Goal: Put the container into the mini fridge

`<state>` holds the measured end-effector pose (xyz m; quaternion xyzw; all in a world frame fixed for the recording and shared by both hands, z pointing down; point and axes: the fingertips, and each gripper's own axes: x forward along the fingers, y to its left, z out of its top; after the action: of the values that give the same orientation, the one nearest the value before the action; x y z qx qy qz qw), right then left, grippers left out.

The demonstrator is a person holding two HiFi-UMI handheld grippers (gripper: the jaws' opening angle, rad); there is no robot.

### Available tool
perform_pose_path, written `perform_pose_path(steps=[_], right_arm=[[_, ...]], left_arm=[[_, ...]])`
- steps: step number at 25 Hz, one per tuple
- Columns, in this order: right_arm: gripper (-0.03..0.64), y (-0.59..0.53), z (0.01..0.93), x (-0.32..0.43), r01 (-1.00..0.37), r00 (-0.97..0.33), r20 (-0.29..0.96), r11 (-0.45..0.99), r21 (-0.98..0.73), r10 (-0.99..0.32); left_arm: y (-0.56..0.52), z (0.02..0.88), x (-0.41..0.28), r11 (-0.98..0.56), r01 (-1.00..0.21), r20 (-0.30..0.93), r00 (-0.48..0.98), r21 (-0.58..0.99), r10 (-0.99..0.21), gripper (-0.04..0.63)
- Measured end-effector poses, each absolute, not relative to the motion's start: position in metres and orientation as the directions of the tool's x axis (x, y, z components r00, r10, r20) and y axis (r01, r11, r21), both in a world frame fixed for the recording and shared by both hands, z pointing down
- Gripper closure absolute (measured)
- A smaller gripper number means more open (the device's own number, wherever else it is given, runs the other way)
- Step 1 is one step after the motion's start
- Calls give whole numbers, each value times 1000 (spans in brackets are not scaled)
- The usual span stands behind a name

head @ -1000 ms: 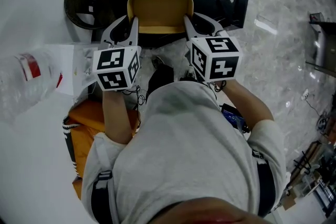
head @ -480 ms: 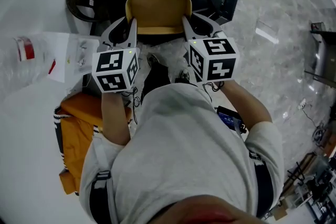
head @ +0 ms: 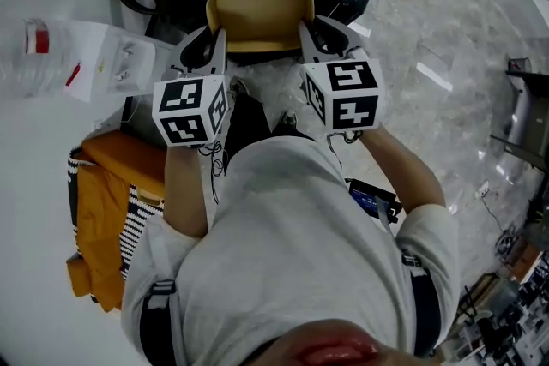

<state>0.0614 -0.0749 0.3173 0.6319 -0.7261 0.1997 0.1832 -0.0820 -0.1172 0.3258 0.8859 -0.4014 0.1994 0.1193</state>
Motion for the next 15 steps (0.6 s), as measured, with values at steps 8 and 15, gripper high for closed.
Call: perform_pose_path(steps=[8,15], right_arm=[[543,-50,339,55,-979,-197,491,200,-47,-849],[543,-27,366,55,-984,-151,514,178,3,-844]], left_arm=[[-85,354,-90,-585,-811,460,533,37,-710,534],[-63,380,-89,-606,-793,485,553,58,-677,534]])
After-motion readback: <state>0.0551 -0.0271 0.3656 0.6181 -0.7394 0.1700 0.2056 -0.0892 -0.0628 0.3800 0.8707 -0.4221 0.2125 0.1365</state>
